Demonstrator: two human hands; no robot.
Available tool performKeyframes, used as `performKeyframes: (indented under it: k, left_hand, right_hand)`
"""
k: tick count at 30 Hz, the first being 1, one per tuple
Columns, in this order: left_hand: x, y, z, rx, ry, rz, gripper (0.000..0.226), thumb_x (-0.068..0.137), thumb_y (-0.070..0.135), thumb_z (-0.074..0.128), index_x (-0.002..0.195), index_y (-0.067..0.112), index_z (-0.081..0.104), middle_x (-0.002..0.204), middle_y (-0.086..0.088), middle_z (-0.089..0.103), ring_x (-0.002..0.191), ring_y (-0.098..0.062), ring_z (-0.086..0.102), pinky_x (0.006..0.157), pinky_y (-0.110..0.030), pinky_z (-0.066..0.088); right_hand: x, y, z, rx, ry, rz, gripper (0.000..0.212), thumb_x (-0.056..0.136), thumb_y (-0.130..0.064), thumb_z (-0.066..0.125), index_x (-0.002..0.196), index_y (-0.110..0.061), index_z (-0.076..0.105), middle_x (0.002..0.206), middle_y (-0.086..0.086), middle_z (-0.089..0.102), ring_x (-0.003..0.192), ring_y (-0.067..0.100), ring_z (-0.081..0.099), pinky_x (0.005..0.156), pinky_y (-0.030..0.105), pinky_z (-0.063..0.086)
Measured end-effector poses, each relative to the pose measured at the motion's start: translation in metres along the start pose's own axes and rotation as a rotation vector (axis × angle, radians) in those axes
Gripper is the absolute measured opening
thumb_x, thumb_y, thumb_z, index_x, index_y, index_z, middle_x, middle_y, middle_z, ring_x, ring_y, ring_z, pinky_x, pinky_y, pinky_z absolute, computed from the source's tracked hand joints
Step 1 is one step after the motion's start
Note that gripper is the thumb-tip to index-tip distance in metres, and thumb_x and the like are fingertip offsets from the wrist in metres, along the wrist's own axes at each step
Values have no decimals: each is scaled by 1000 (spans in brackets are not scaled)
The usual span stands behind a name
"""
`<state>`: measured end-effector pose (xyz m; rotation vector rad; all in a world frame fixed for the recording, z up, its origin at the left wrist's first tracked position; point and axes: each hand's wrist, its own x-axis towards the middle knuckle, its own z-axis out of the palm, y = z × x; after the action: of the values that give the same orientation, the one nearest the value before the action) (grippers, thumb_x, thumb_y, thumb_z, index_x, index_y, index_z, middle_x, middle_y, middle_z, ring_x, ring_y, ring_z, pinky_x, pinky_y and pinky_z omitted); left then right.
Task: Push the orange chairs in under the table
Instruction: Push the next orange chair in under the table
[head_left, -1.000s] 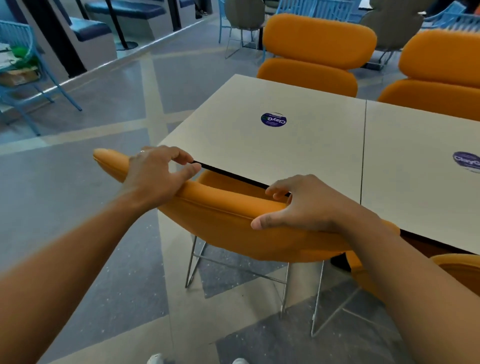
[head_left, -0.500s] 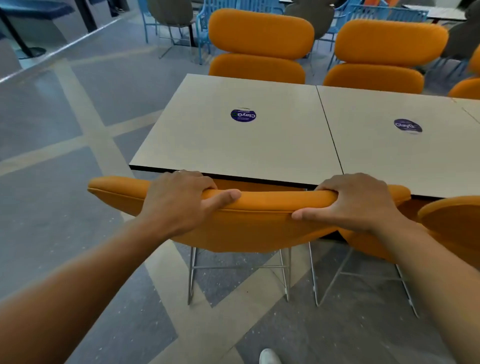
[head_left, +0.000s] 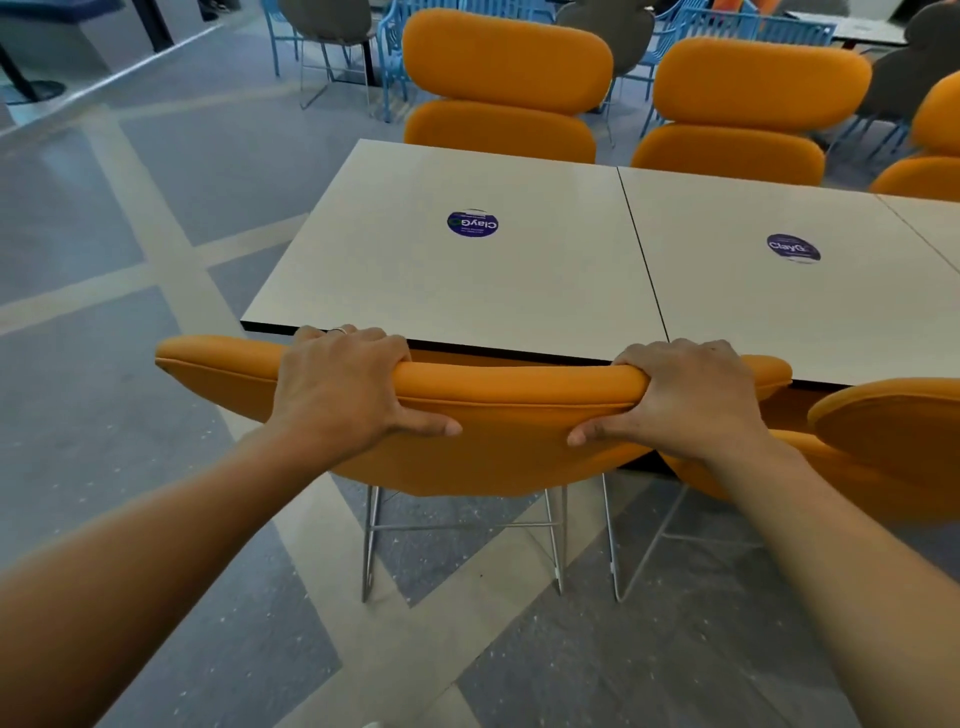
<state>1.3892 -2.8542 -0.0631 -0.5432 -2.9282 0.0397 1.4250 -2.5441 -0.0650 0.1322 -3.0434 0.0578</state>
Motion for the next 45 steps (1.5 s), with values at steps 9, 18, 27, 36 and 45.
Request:
performKeyframes:
  k: [9,18,27,36,45]
  left_hand:
    - [10,-25,-5,-24,-95,17,88,48,101,34,99,34,55,86,12,56,79,-12,52,71,-33,36]
    - [15,-69,-1,9,-84,4,101,40,106,22,97,31,60,80,8,62,74,-14,57,68,-32,41]
    - [2,-56,-2,-15,-81,-87,87,41,100,36,80,26,58,66,6,53,70,-16,54,71,-33,33]
    - [-11,-55,-1,-2,-58,-64,93,41,103,28,84,28,59,71,6,56,71,-16,53,69,-33,33]
    - [-5,-94,-4,10,-88,6,88,41,102,31,82,29,56,63,8,49,65,-15,51,68,-33,36]
  right_hand:
    - [8,-22,7,26,66,53,100,39,-111,27,86,-32,66,72,-11,62,75,15,60,81,40,48]
    - [15,-66,13,-21,97,81,98,41,-111,25,83,-33,64,73,-10,62,75,16,59,79,38,43]
    - [12,-57,10,-56,107,-1,100,48,-110,26,90,-28,65,79,-6,65,72,17,59,72,37,49]
    - [5,-57,10,-39,129,15,93,45,-109,34,85,-32,65,72,-10,59,69,14,53,69,34,43]
    - [9,-97,12,2,124,81,97,42,-110,30,80,-29,66,69,-9,61,69,15,57,70,34,45]
